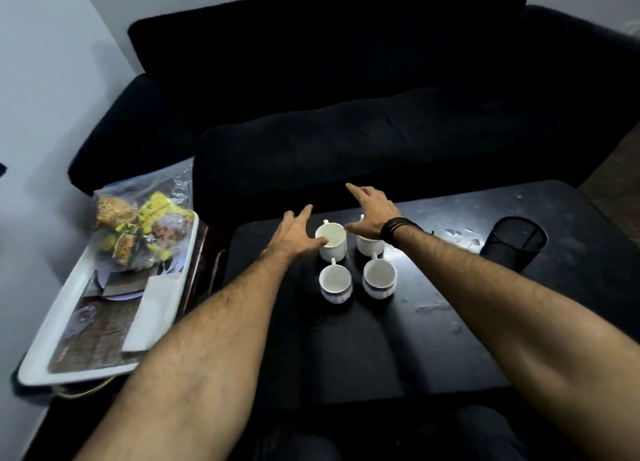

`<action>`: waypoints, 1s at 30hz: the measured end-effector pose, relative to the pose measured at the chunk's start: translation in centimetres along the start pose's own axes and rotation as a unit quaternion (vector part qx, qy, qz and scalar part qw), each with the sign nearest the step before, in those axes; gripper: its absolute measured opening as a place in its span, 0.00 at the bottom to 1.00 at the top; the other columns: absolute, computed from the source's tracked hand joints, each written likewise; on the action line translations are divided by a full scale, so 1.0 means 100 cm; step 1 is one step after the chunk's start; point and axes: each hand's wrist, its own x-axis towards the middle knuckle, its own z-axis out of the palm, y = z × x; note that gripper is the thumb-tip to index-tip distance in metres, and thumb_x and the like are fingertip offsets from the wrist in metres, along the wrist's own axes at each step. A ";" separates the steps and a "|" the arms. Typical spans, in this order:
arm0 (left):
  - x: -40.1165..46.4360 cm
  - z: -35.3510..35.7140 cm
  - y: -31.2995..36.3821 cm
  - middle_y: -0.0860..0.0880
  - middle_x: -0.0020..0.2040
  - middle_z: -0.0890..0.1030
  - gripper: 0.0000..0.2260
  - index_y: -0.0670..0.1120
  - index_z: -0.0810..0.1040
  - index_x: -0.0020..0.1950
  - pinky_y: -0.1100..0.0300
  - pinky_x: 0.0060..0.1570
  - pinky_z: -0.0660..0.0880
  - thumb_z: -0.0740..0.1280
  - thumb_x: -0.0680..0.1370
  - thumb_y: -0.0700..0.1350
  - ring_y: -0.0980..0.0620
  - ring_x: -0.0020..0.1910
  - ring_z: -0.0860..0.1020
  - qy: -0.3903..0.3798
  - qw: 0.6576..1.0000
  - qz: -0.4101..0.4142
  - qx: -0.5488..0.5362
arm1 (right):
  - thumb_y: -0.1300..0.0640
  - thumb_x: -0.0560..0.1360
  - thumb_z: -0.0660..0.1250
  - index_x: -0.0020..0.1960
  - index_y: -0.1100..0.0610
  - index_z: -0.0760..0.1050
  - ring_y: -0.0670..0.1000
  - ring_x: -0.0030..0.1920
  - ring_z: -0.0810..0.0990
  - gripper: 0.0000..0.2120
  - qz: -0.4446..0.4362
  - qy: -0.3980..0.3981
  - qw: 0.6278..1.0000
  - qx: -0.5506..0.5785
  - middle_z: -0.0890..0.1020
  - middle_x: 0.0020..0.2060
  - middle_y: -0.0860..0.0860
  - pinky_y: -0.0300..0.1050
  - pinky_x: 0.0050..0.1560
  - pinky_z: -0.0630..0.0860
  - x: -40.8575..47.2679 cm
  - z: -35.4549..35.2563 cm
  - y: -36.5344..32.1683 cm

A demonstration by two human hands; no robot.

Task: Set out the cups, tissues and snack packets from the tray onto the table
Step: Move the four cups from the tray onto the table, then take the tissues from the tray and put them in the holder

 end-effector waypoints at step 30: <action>-0.168 -0.058 -0.256 0.36 0.57 0.82 0.23 0.35 0.77 0.61 0.47 0.57 0.79 0.75 0.69 0.41 0.40 0.56 0.81 0.197 0.821 -0.380 -0.378 | 0.47 0.71 0.72 0.67 0.51 0.71 0.57 0.60 0.75 0.26 -0.193 -0.152 0.969 0.025 0.74 0.60 0.56 0.50 0.58 0.74 -0.064 0.154 -0.255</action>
